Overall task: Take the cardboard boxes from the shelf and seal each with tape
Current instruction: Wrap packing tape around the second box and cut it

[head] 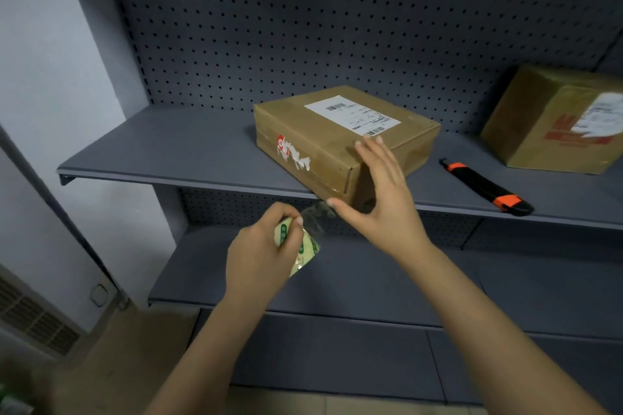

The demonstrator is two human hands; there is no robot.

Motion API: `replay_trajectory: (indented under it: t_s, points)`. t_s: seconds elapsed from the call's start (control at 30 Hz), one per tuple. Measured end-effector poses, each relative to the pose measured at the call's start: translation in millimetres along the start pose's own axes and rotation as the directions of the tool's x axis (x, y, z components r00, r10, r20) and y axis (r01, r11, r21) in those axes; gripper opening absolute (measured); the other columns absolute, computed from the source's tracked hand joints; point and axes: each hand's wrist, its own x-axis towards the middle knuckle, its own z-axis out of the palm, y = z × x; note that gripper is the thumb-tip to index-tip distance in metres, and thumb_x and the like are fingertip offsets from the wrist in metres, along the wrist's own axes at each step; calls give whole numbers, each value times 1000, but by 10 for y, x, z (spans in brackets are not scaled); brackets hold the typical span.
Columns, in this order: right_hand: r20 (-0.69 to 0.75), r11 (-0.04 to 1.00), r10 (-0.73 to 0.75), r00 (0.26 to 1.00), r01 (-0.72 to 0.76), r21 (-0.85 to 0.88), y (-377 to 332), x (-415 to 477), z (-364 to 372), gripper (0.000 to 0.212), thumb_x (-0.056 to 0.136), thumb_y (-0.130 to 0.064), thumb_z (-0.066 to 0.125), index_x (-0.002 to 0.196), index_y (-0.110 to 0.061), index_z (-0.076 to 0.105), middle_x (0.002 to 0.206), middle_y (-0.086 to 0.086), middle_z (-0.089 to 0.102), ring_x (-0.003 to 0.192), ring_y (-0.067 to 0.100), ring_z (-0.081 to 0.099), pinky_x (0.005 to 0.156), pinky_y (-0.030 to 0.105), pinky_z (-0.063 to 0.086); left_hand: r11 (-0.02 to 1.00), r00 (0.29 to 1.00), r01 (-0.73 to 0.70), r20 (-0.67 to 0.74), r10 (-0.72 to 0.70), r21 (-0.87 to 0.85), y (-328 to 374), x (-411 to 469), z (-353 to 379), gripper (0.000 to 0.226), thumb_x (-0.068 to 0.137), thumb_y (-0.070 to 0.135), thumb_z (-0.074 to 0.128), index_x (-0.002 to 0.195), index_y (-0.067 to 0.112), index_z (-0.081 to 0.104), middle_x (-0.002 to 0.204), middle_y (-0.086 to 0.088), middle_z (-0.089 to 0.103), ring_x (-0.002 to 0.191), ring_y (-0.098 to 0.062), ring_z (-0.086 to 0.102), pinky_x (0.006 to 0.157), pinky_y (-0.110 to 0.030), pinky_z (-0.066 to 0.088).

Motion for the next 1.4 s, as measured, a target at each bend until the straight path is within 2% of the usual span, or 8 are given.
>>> replay_trajectory:
  t_s: [0.13,0.4,0.53,0.73,0.83,0.93,1.2,1.4]
  points:
    - [-169,992,-96,981,109,70,-238,-191,-88,32,90,-25,67,119,-13,63,121,-5,60,118,9,51,101,30,41,998,998,-63,-16,63,17,62,44,-41,5,93,33,58,89,35,58,59,3,62,50,-15,55,49,-41,46]
    - [-108,994,73,991,-63,92,-307,-360,-61,10,90,-22,71,83,-15,68,81,-9,61,80,6,57,70,20,45,960,954,-275,-108,280,60,185,115,-49,10,92,37,58,95,30,64,59,9,61,54,-17,58,56,-29,37]
    - [-153,992,99,983,-86,87,-289,-404,-159,12,92,-21,68,83,-13,66,81,-7,61,78,7,57,68,24,46,967,967,-256,0,256,1,267,99,-51,43,95,46,59,136,38,50,50,10,43,51,-10,49,55,-24,33]
    - [-70,983,92,993,-79,165,-196,-395,-223,11,92,-19,67,83,-13,66,83,-6,62,81,9,58,70,21,47,997,994,-63,81,66,-50,240,86,64,36,92,49,58,76,17,51,60,3,59,59,-13,57,53,-37,45]
    - [-26,962,138,990,-127,240,-149,-347,-244,11,90,-19,68,81,-14,66,82,-6,63,79,8,59,69,16,45,940,979,69,203,0,-335,192,15,102,34,94,29,62,68,13,48,57,8,53,54,-5,49,52,-21,38]
    - [45,960,134,990,-141,244,-74,-283,-298,14,90,-24,68,78,-17,64,80,-8,63,77,7,58,68,16,45,844,953,144,302,22,-517,120,-87,134,36,87,44,64,73,12,54,66,3,60,63,-12,56,59,-24,43]
    - [18,953,67,998,-69,295,12,-215,-341,18,90,-20,68,73,-17,62,76,-6,61,75,9,57,67,25,47,997,998,-61,16,62,-37,355,43,-27,25,89,37,69,81,16,60,72,5,67,66,-7,63,57,-34,50]
    - [-68,824,210,975,-139,549,46,-354,-257,10,89,-19,71,80,-16,69,80,0,67,78,16,62,70,18,47,916,969,-150,-127,211,373,483,75,-145,36,87,50,63,90,15,59,71,-5,66,66,-34,63,51,-34,45]
